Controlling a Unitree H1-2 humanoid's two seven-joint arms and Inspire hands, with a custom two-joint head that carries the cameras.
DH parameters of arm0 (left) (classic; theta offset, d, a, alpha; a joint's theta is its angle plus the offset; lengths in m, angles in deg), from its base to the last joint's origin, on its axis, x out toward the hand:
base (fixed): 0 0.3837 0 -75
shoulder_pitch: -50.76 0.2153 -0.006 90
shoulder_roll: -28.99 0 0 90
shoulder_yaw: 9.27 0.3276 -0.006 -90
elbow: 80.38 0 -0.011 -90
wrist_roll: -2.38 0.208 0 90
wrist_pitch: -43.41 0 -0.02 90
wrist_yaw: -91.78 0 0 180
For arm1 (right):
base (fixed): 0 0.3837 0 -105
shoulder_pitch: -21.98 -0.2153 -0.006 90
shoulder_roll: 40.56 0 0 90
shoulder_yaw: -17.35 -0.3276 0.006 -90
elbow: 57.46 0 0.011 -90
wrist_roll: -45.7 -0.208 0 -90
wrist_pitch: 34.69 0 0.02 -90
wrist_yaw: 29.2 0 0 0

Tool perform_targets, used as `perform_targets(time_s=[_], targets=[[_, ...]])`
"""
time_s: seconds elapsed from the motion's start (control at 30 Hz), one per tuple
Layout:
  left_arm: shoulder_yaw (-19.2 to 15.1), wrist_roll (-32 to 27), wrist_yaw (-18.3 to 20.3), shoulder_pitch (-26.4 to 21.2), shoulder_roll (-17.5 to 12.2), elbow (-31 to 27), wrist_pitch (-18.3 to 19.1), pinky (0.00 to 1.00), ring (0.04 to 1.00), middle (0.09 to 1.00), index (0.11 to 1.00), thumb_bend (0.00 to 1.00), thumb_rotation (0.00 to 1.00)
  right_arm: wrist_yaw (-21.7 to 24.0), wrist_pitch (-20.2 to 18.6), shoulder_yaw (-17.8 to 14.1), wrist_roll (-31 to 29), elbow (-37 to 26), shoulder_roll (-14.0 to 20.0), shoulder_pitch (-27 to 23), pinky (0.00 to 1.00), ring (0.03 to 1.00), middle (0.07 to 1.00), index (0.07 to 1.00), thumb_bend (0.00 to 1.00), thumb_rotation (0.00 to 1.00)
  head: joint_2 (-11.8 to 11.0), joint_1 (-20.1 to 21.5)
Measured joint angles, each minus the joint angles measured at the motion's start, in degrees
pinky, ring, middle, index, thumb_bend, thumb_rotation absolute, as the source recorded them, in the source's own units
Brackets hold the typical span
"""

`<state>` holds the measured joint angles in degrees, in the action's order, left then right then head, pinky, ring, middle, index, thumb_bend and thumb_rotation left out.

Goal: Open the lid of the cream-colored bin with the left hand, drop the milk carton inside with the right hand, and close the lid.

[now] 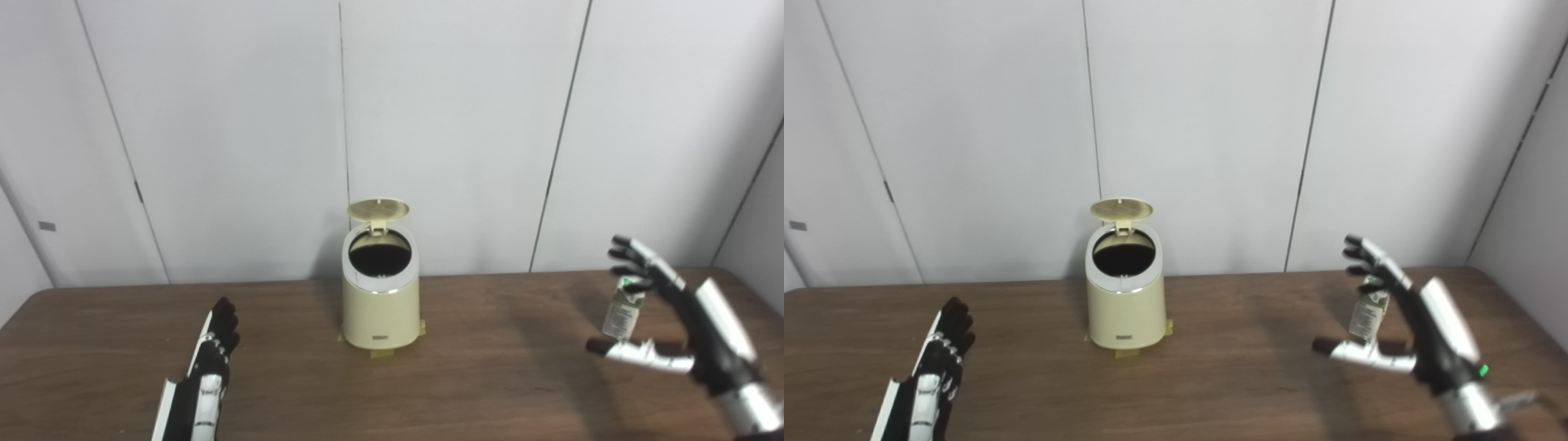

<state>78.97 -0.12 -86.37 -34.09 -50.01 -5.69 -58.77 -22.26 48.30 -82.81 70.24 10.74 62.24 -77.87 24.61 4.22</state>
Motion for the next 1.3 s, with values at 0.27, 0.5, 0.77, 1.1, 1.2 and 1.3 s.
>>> perform_targets(time_s=[0.27, 0.5, 0.77, 1.1, 1.2, 1.3], targets=[[-0.74, 0.27, 0.46, 0.30, 0.11, 1.48, -0.68, 1.00, 1.000, 1.000, 1.000, 0.48, 0.88, 4.76, -9.87, 1.37, 8.15, 1.20, 7.33, -7.91, 0.66, 0.785, 0.851, 0.890, 1.00, 0.34, 0.44, 0.18], [-0.28, 2.48, -0.08, 0.36, 0.49, 2.62, -4.65, 1.00, 1.000, 1.000, 1.000, 0.45, 0.88, 4.54, -9.81, 1.34, 5.83, 9.65, 8.15, -10.86, 0.69, 0.824, 0.888, 0.907, 1.00, 0.24, 0.88, 0.35], [-0.58, 0.75, -0.20, 0.74, 0.51, 3.19, -4.65, 1.00, 1.000, 1.000, 1.000, 0.49, 0.88, -4.93, 2.40, -7.65, -12.82, 28.58, -1.48, -12.17, 0.79, 0.850, 0.866, 0.891, 0.84, 0.20, 1.32, 0.97], [-2.18, 0.62, -1.14, 0.75, 0.27, 4.24, -6.40, 1.00, 1.000, 1.000, 1.000, 0.53, 0.87, -8.33, 10.70, -5.87, -16.20, 44.16, -2.54, -12.69, 0.83, 0.867, 0.889, 0.907, 0.89, 0.29, 1.23, 1.50], [-2.03, 0.76, -1.09, 0.73, 0.28, 4.61, -6.65, 1.00, 1.000, 1.000, 1.000, 0.54, 0.88, -9.08, 14.29, -5.00, -16.45, 49.67, -1.29, -13.64, 0.82, 0.859, 0.881, 0.906, 0.97, 0.36, 1.23, 1.24], [-2.14, 1.10, -1.24, 0.73, 0.26, 4.98, -6.65, 1.00, 1.000, 1.000, 1.000, 0.56, 0.88, -8.97, 18.63, -3.85, -17.22, 56.22, -0.27, -14.80, 0.83, 0.878, 0.895, 0.907, 0.99, 0.38, 1.06, 0.79]])
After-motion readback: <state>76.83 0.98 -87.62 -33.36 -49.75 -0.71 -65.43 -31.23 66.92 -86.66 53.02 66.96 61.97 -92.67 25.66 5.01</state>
